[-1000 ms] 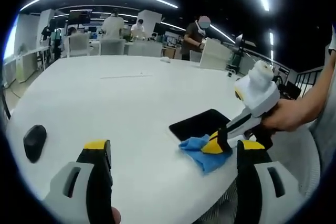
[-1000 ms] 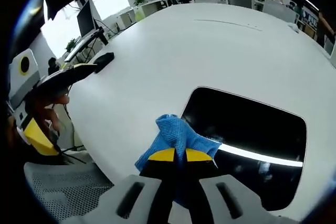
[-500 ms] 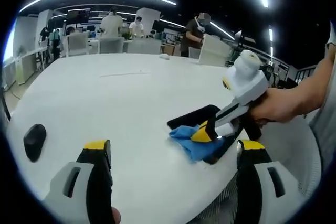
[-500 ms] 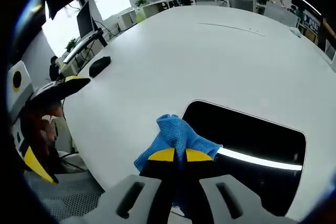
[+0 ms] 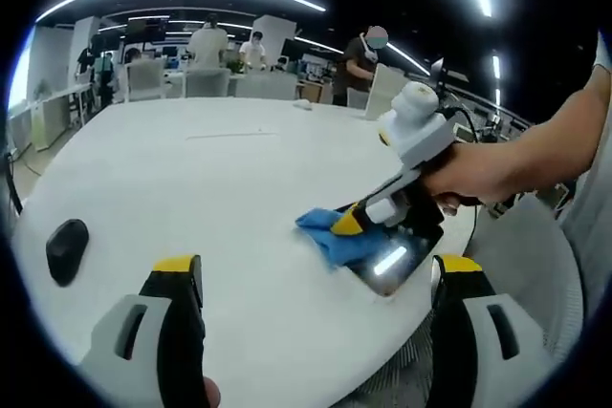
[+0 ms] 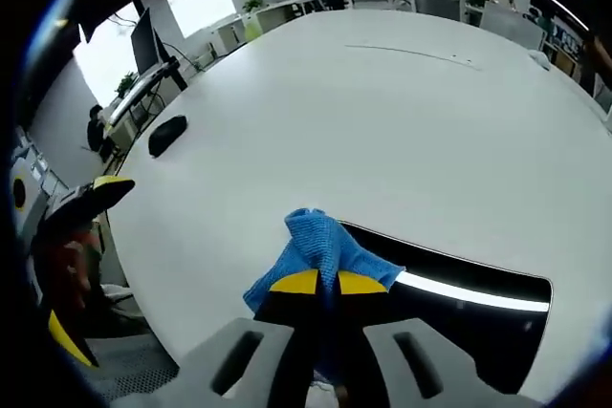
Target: Wipe the mirror surface with the cleaning cloth until all visible marks leave the cleaned area.
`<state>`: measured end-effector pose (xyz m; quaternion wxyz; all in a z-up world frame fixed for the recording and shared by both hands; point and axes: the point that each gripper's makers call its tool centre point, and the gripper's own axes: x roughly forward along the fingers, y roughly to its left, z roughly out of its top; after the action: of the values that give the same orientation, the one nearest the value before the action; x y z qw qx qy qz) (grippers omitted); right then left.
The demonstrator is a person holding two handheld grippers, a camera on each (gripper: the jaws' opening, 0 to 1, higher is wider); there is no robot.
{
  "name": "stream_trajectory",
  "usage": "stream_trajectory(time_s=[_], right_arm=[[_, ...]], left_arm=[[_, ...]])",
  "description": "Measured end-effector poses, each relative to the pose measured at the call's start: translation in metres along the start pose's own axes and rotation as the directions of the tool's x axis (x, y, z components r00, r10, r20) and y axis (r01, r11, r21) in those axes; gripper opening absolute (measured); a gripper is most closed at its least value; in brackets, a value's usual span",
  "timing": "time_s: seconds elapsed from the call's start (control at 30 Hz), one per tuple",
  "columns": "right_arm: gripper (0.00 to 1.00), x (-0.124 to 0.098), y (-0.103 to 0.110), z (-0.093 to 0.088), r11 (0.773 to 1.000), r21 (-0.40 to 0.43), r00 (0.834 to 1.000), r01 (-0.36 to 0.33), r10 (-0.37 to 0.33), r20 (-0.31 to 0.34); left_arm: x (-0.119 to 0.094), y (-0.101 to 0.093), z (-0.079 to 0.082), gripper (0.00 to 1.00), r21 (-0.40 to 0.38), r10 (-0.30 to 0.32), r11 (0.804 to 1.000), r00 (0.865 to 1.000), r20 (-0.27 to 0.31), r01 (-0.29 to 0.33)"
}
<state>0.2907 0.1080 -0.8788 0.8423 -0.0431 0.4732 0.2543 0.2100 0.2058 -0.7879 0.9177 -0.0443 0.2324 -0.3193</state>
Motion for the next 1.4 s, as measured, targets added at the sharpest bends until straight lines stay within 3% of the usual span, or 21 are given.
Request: stream_trajectory(time_s=[0.17, 0.23, 0.43, 0.57, 1.4], right_arm=[[0.0, 0.004, -0.004, 0.007, 1.0, 0.0, 1.0, -0.023, 0.023, -0.007], [0.0, 0.006, -0.006, 0.011, 0.998, -0.052, 1.0, -0.028, 0.027, -0.014], [0.0, 0.011, -0.01, 0.019, 0.999, -0.012, 0.998, -0.051, 0.05, -0.023], [0.0, 0.014, -0.011, 0.024, 0.998, -0.029, 0.998, -0.053, 0.053, -0.021], [0.0, 0.007, -0.021, 0.016, 0.999, -0.038, 0.999, -0.037, 0.036, -0.011]], left_arm=[[-0.001, -0.01, 0.004, 0.99, 0.003, -0.002, 1.0, 1.0, -0.001, 0.002], [-0.001, -0.009, 0.004, 0.99, 0.005, -0.004, 1.0, 1.0, -0.002, 0.004], [0.002, -0.008, 0.007, 0.99, 0.008, -0.003, 1.0, 1.0, 0.001, 0.003], [0.004, -0.005, 0.009, 0.99, 0.013, -0.005, 1.0, 1.0, 0.004, 0.005], [-0.001, 0.0, 0.013, 0.99, 0.022, 0.005, 1.0, 1.0, 0.009, -0.005]])
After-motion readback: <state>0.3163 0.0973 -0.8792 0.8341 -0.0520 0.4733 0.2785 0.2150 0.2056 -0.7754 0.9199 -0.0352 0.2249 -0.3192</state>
